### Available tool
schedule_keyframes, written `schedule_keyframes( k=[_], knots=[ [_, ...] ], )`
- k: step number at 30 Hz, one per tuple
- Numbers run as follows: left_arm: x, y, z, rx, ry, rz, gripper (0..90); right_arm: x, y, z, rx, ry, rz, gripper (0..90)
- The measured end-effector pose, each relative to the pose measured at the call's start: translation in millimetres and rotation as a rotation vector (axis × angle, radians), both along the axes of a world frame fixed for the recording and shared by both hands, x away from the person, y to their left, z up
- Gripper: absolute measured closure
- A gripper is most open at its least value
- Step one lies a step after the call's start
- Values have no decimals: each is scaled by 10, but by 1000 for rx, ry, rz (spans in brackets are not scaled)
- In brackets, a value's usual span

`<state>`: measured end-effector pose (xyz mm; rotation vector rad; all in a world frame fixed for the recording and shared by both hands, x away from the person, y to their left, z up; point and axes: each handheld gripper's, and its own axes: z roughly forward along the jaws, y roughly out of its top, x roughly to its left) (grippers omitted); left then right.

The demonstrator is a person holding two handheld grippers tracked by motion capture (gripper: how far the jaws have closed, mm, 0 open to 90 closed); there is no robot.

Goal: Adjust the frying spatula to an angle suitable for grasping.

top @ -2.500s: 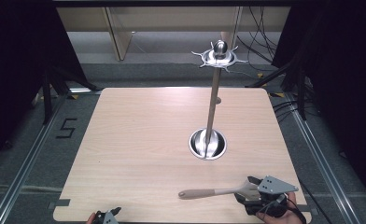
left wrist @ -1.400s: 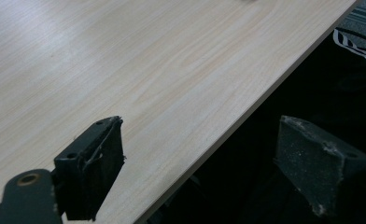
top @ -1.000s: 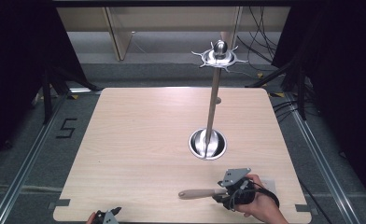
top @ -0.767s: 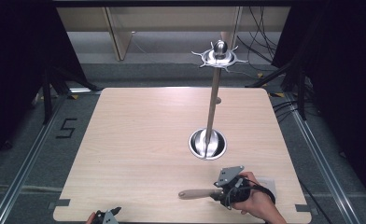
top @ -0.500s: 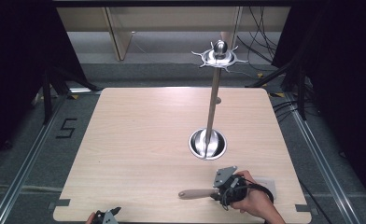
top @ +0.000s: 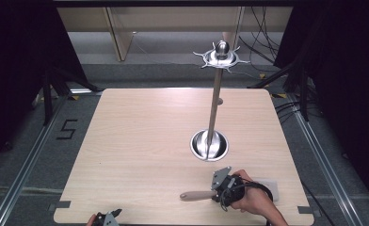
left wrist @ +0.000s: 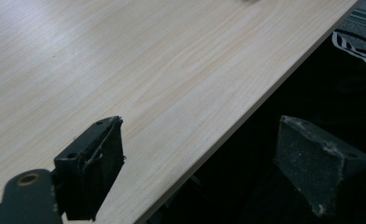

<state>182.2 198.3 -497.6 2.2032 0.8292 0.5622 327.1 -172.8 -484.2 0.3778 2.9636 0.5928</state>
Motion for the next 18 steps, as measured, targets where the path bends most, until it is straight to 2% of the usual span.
schedule_keyframes(
  k=[1, 2, 4, 5, 6, 7, 8, 9, 12, 13, 15, 16, 17, 18],
  knots=[
    [11, 12, -5, 0, -22, 22, 148, 34, 23, 12, -18, 14, 15, 661],
    [11, 12, -5, 0, -22, 22, 148, 34, 23, 12, -18, 14, 15, 661],
    [26, 38, 6, 16, -29, 2, 148, 58, 51, 22, -37, 17, 29, 680],
    [31, 57, 20, 43, -23, -19, 148, 61, 69, 27, -48, 13, 27, 685],
    [9, 24, -3, 3, -13, 22, 148, 68, 106, 37, -76, 14, 40, 696],
    [9, 24, -3, 3, -13, 22, 148, 68, 106, 37, -76, 14, 40, 696],
    [10, 20, -8, 5, -27, 21, 148, 78, 118, 37, -81, 9, 70, 700],
    [14, 19, -9, 7, -32, 17, 148, 74, 139, 41, -106, -13, 79, 705],
    [17, 18, -13, 13, -22, 20, 148, 86, 159, 51, -129, -7, 104, 714],
    [15, 18, -13, 13, -23, 21, 148, 109, 178, 49, -140, -11, 145, 722],
    [9, 15, -13, -6, -21, 19, 148, 96, 183, 58, -150, -8, 136, 725],
    [8, 22, -1, 0, -3, 11, 148, 105, 189, 67, -168, -6, 146, 729],
    [10, 14, -12, -6, -21, 20, 148, 106, 201, 65, -171, -11, 160, 732],
    [10, 16, -12, -1, -22, 21, 148, 113, 210, 69, -184, -21, 180, 737]
  ],
)
